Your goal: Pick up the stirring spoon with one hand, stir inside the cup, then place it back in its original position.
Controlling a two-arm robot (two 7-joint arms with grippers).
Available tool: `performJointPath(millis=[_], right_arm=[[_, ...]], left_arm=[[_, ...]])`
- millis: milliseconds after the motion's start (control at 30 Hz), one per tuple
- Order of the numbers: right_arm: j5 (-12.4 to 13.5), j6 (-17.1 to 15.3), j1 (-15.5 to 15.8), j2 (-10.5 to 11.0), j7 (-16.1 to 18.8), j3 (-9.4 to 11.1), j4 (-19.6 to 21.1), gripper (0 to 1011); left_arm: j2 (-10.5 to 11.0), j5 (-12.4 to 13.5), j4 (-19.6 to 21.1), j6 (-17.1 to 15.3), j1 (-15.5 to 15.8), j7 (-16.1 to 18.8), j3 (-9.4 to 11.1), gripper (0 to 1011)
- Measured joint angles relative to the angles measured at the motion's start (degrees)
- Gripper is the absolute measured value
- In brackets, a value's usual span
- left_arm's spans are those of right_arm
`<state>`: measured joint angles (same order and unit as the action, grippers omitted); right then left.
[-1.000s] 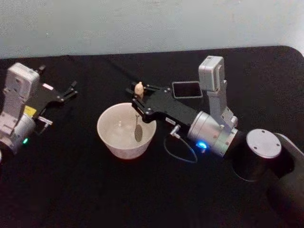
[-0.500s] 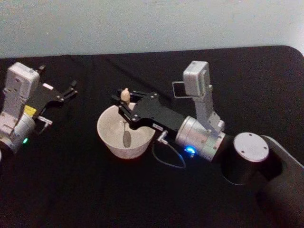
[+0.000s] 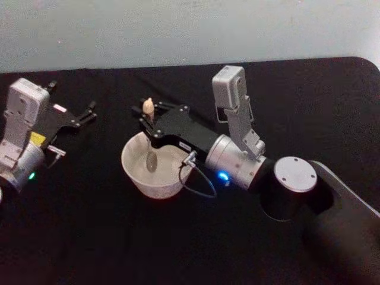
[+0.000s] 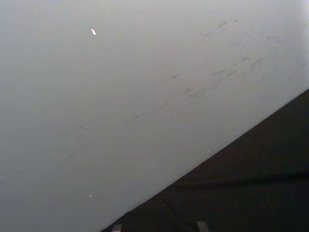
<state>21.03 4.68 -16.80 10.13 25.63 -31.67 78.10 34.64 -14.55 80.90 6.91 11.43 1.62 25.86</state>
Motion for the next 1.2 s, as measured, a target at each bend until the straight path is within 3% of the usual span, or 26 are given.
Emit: performJointPath(millis=[167, 467, 867, 1200], right_arm=[[-0.64, 0.27, -0.8, -0.85, -0.87, 0.79, -1.34, 195], [-0.93, 0.36, -0.86, -0.53, -0.97, 2.16, -1.75, 195], [2.01, -0.9, 2.49, 2.91, 1.44, 3.85, 3.38, 195], [3.25, -1.07, 5.29, 5.35, 2.96, 2.73, 7.13, 195]], left_arm=[[0.0, 0.0, 0.0, 0.0, 0.0, 0.0, 0.0, 1001], [0.0, 0.0, 0.0, 0.0, 0.0, 0.0, 0.0, 1001], [0.0, 0.0, 0.0, 0.0, 0.0, 0.0, 0.0, 1001], [0.0, 0.0, 0.0, 0.0, 0.0, 0.0, 0.0, 1001]])
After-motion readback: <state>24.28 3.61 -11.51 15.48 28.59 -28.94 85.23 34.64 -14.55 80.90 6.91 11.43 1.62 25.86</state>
